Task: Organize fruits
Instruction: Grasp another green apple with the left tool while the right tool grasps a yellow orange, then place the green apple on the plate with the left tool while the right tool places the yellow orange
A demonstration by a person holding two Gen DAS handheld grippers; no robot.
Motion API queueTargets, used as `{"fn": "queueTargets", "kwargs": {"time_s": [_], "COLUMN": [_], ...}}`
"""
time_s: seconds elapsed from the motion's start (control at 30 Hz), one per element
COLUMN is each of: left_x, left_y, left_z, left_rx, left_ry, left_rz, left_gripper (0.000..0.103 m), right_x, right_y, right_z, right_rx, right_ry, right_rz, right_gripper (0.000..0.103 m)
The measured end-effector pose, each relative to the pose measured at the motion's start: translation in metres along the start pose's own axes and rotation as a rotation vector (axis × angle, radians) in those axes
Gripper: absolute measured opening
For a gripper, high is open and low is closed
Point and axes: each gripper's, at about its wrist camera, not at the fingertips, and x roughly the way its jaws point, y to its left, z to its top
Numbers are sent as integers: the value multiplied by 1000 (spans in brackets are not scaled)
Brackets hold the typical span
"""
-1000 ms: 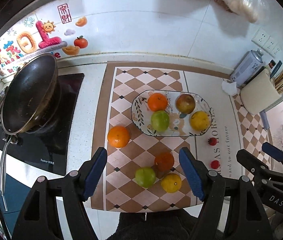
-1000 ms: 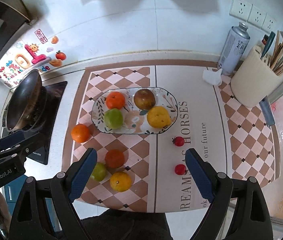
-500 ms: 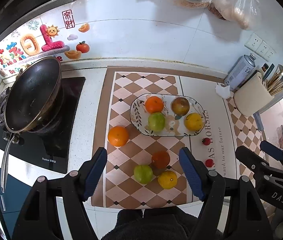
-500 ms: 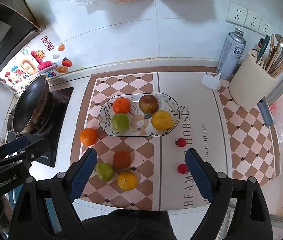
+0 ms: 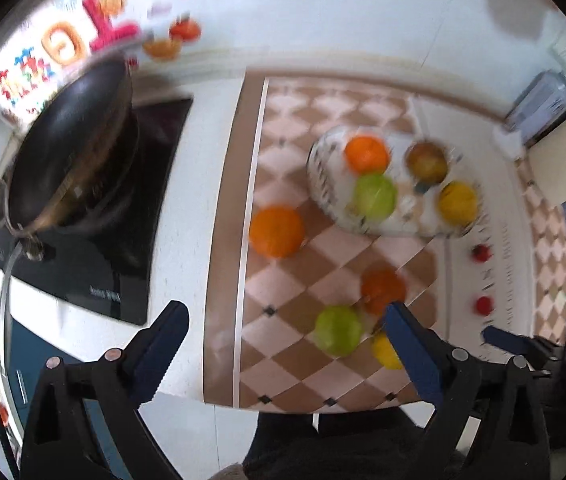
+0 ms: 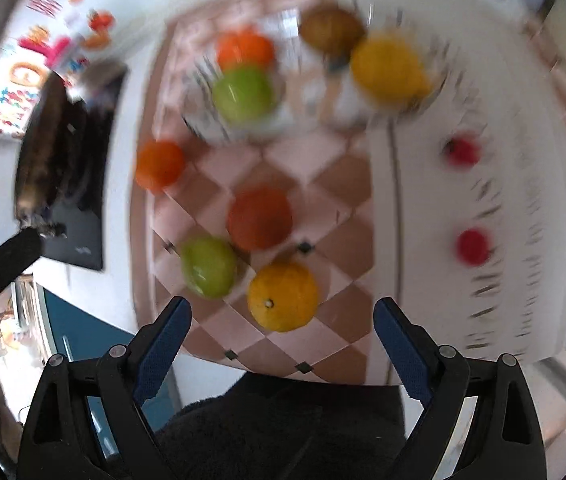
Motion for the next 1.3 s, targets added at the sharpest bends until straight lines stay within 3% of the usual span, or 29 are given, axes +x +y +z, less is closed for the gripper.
{"fn": "queueTargets", "kwargs": {"time_s": [0.13, 0.33, 0.53, 0.83, 0.87, 0.9, 0.93, 1.0, 1.17, 1.3], "left_x": [38, 70, 100, 140, 142, 142, 143, 145, 144, 144], "left_y": [4, 5, -8, -52, -56, -60, -62, -66, -67, -65], "left_z": [-12, -23, -26, -28, -28, -27, -27, -27, -28, -31], "left_rx": [-23, -46, -42, 69, 84, 100, 112, 136, 134, 131], "left_ry": [108, 203, 276, 328, 318, 307, 304, 305, 296, 291], "left_rz": [7, -6, -69, -113, -118, -120, -121, -94, -104, -102], "left_gripper": [100, 100, 100, 99, 97, 86, 66, 53, 53, 53], "right_x": [46, 79, 66, 51, 52, 51, 51, 51, 44, 51], "right_y": [1, 7, -16, -62, -64, -67, -69, -73, -85, -80], "right_z": [-3, -3, -5, -3, -3, -3, -3, -3, 4, 8], "right_rx": [-22, -114, -109, -51, -48, -41, -31, -9, 31, 8], "right_ry": [65, 104, 67, 43, 43, 42, 39, 32, 27, 47], "right_rz": [16, 6, -35, -86, -82, -75, -67, -50, -4, -33], "right_gripper": [92, 63, 62, 62, 62, 62, 62, 63, 69, 69]}}
